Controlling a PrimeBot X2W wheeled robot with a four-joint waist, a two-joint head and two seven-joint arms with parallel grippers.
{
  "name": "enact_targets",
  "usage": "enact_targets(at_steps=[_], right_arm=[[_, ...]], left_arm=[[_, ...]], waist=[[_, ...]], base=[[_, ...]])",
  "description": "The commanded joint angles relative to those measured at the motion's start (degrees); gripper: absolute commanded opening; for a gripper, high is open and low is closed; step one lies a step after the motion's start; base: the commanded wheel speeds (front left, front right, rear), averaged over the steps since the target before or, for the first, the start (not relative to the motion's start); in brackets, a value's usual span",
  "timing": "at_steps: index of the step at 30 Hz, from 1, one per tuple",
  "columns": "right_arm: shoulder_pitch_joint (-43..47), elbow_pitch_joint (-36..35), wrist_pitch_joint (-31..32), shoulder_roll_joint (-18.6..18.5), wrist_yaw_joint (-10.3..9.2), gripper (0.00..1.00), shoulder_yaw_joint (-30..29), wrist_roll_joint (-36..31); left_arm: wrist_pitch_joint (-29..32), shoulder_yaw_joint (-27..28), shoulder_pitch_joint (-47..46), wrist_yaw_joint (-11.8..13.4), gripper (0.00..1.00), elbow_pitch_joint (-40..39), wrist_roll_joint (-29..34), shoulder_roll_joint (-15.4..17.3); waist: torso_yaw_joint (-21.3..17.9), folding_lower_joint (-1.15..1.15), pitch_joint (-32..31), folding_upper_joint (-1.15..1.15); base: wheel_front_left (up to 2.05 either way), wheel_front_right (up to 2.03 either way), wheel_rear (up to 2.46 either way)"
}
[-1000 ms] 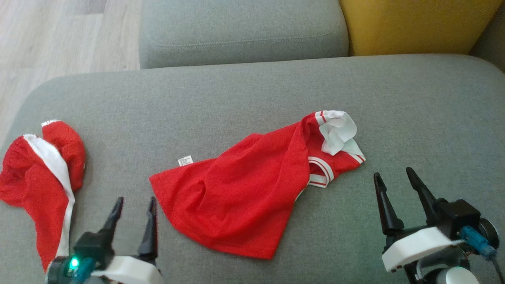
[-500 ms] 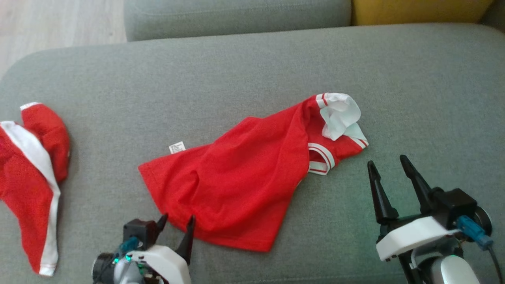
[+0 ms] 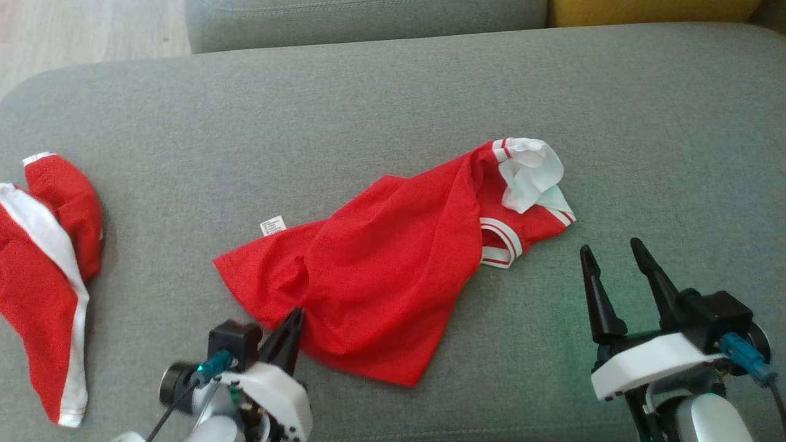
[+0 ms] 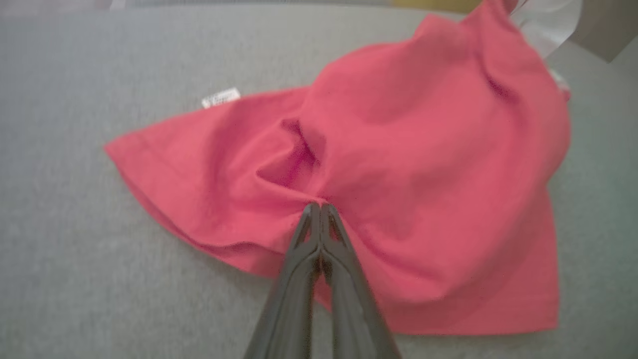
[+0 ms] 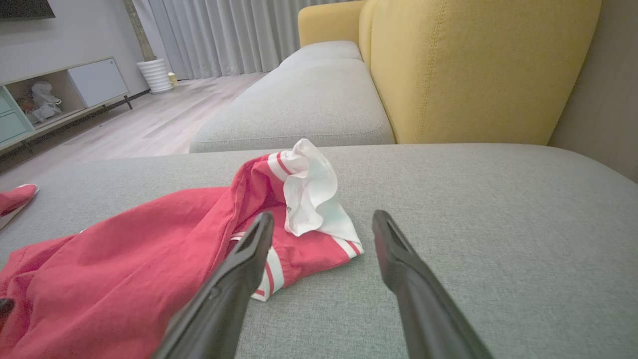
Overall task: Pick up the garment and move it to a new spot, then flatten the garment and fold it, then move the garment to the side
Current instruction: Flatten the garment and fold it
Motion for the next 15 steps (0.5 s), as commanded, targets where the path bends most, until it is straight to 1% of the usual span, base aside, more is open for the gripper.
enact_targets(at_steps=[1,10,13,15], right_arm=[[-2.30,-1.61,-0.82,-0.23,0.43,1.00,0.97,0.49],[-2.99,-2.06,-1.26,-0.23,0.43,1.00,-0.85,0.53],[-3.76,-2.37,-1.28,-0.23,0.43,1.00,-0.65,0.53],[-4.29,-2.54,-1.37,-0.23,0.43,1.00,-0.43,0.45]], left_arm=[[-1.13,1.66,-3.46,-0.09,0.00,-3.96,0.67,1.12],[-0.17,1.95,-3.65,1.30,0.00,-24.61,2.19,3.54],[0.39,3.59,-5.54,2.15,0.00,-28.41,2.15,4.14],[0.61,5.11,-7.57,2.68,0.00,-28.96,1.69,4.23]], waist=[[0.29,0.00,-0.04,0.00],[1.18,0.00,0.63,0.00],[0.79,0.00,1.65,0.00],[0.35,0.00,2.52,0.00]], base=[[0.00,0.00,0.00],[0.00,0.00,0.00],[0.00,0.00,0.00],[0.00,0.00,0.00]])
